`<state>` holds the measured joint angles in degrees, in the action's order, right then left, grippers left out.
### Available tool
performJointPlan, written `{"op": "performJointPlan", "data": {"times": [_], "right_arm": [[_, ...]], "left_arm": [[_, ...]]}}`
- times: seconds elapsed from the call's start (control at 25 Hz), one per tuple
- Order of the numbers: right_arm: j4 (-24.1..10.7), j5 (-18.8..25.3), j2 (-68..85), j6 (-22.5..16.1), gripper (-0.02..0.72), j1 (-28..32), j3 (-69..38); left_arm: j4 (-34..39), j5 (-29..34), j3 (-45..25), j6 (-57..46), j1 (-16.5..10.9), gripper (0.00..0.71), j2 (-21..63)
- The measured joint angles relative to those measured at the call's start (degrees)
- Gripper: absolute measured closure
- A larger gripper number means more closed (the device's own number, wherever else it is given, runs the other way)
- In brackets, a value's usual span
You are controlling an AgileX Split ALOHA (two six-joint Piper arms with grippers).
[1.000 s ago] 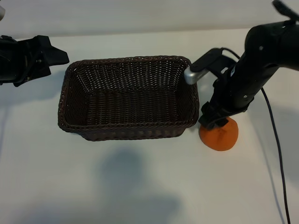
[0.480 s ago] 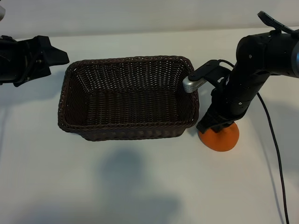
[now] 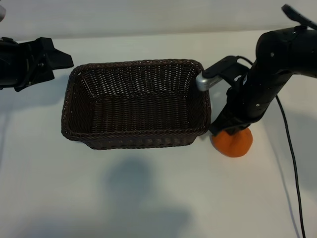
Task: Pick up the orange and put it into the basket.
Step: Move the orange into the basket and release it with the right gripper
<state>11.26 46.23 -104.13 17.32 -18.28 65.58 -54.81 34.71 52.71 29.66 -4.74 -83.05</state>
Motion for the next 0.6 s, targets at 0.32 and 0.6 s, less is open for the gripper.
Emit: {"op": "performJointPlan", "data": {"times": [0.32, 0.6], "right_arm": [[-1.23, 0.12, 4.43, -1.45, 0.631, 0.00, 0.00], [-1.21, 0.76, 7.57, -2.50, 0.631, 0.00, 0.45]], "left_arm": [[10.83, 4.92, 8.34, -10.21, 0.00, 0.143, 0.00], [21.17, 8.39, 10.67, -17.18, 0.00, 0.160, -0.06]]}}
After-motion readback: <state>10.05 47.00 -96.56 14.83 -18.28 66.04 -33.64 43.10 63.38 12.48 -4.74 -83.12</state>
